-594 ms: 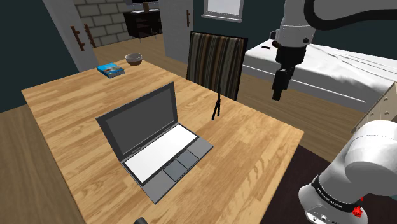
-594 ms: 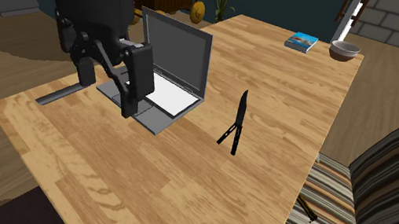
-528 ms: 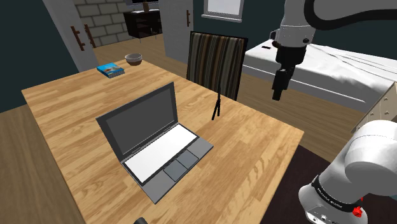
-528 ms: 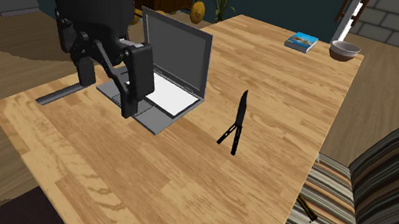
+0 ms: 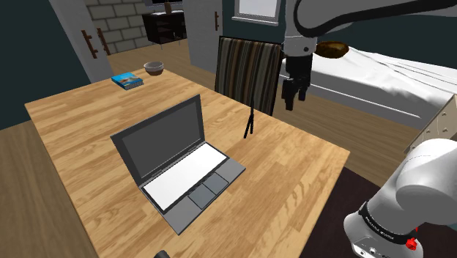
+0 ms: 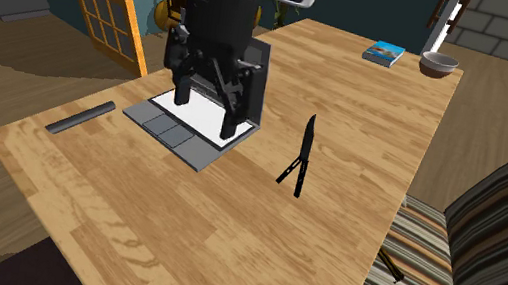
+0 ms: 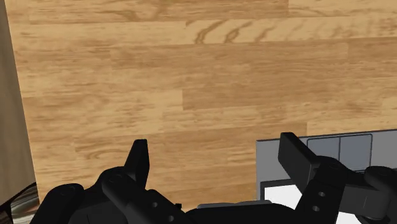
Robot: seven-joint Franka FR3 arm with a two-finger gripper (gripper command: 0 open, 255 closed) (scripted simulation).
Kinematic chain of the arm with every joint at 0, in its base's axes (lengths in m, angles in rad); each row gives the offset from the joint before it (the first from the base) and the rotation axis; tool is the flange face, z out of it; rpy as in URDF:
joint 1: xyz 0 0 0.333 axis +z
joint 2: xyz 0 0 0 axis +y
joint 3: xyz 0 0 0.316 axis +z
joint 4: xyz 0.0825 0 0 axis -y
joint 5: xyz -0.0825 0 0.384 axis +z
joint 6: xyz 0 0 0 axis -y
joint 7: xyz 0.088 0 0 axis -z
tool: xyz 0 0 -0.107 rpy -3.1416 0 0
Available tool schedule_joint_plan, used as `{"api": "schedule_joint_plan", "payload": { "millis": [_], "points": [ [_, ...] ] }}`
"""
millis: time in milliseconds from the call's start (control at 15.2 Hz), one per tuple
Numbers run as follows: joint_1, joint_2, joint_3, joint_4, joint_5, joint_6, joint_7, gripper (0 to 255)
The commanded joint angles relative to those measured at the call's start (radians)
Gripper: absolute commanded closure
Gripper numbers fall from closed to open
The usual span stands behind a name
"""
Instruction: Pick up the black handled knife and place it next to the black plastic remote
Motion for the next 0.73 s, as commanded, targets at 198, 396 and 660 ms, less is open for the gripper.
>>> {"api": "schedule_joint_plan", "payload": {
  "millis": [198, 396, 660],
  "points": [
    [-0.013, 0.256, 0.0, 0.184, -0.001, 0.0, 0.044, 0],
    [-0.019, 0.405, -0.004, 0.309, -0.002, -0.019, 0.068, 0],
    [-0.027, 0.606, -0.013, 0.498, -0.001, -0.065, 0.098, 0]
  ]
}}
